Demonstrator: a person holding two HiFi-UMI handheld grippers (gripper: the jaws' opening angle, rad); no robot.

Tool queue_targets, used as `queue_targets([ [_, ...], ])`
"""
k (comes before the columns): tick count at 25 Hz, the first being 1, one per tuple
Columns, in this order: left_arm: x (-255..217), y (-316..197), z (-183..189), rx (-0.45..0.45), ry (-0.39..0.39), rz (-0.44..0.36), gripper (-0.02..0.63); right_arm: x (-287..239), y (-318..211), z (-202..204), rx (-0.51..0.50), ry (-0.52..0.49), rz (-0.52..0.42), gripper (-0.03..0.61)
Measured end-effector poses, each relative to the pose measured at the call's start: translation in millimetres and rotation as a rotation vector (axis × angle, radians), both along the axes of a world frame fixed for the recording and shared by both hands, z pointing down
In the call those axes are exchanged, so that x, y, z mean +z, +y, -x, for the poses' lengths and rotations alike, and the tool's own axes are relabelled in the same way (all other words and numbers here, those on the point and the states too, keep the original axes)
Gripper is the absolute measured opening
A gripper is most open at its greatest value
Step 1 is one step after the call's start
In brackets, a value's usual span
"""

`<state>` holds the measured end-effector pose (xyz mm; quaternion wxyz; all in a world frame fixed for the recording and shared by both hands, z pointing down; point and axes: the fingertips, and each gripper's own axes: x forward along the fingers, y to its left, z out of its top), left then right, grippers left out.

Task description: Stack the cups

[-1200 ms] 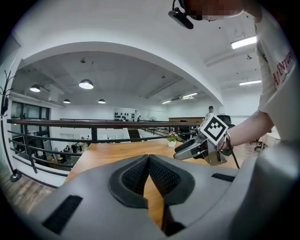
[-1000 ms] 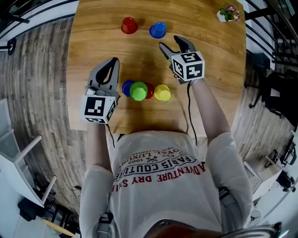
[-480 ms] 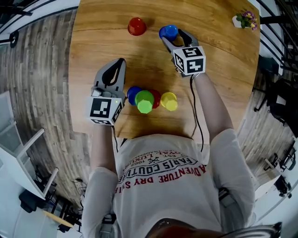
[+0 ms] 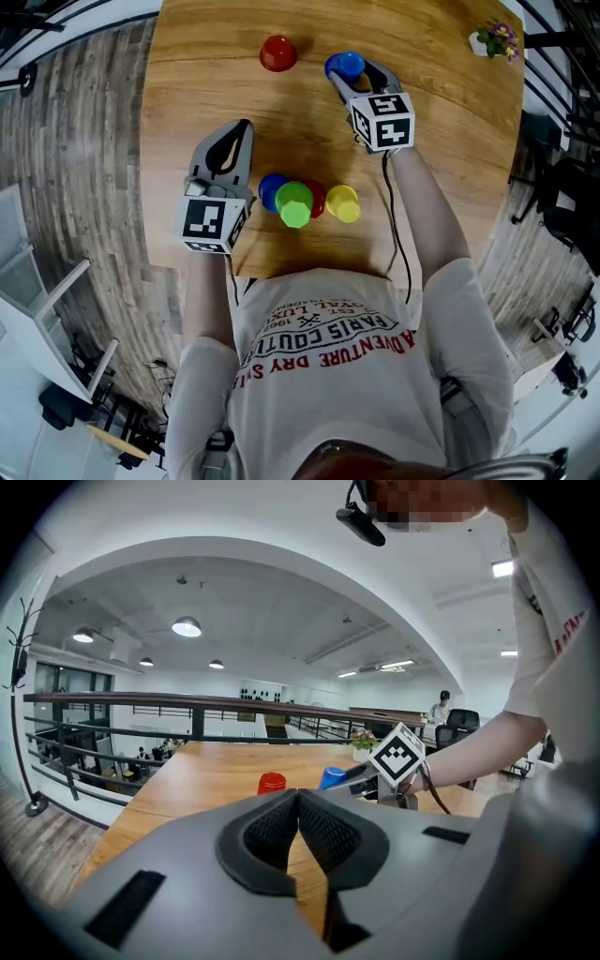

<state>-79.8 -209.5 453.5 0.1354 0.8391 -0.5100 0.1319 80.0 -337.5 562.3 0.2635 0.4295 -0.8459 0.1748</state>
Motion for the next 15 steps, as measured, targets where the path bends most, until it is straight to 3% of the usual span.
queue_targets([
  [15,-44.5,42.8,-12.3,0.077,0.008,-0.07,0.017,-67.3,86.6,-17.8,0.02,-0.008,-0.037,0.27],
])
